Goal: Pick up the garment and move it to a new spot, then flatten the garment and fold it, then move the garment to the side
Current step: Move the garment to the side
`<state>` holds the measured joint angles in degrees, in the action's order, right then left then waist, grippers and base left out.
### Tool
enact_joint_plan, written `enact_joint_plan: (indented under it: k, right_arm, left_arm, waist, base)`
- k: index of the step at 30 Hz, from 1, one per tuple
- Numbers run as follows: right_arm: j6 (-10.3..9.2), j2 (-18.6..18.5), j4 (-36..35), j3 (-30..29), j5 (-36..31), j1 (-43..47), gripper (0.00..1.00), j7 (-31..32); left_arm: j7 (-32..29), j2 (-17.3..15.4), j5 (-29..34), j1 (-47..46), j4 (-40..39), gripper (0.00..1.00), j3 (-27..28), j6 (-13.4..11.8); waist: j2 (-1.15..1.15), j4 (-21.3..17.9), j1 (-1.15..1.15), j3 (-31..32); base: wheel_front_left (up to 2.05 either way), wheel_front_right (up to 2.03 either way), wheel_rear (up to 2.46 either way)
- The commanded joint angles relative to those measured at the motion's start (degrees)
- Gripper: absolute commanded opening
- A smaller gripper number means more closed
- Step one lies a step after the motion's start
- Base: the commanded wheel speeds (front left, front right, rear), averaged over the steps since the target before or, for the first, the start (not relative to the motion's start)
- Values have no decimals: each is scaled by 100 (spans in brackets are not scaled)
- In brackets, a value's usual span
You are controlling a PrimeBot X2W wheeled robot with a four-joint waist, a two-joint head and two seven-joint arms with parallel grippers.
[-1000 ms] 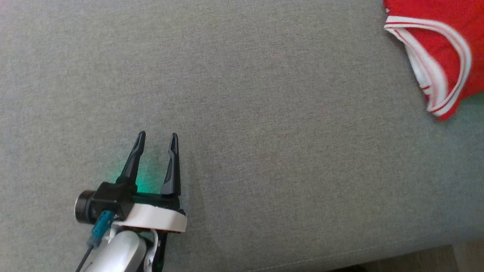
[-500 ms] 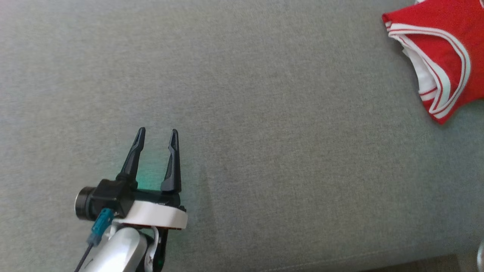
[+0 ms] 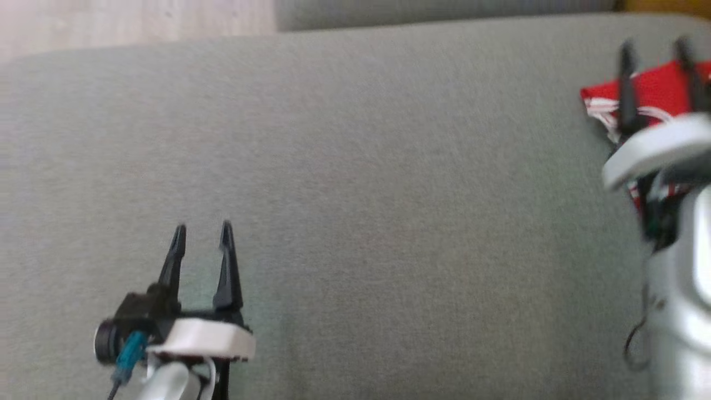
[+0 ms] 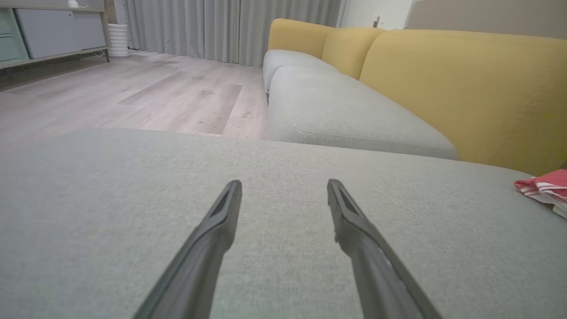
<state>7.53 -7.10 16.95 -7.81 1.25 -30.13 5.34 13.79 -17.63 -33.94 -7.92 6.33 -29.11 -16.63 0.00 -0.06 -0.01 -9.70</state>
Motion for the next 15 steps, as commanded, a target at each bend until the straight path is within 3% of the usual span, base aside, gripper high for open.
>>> enact_joint_plan:
  k: [1, 7, 15]
  right_arm:
    - [-4, 62, -272, 144, -59, 72, 100, -101]
    - [-4, 387, -711, 348, 13, 1232, 100, -433]
    - [-4, 420, -1124, 865, 639, 2823, 100, -827]
  left_arm:
    - [84, -71, -35, -70, -130, 100, 276, -16]
    - [100, -56, -123, 331, -36, 100, 351, -27]
    - [43, -76, -219, 713, 118, 100, 280, -63]
  waist:
    - [0, 222, 1, 275]
    - [0, 405, 1, 647]
    - [0, 549, 1, 1018]
  base:
    - [0, 0, 0]
    - [0, 0, 0]
    - [0, 0, 0]
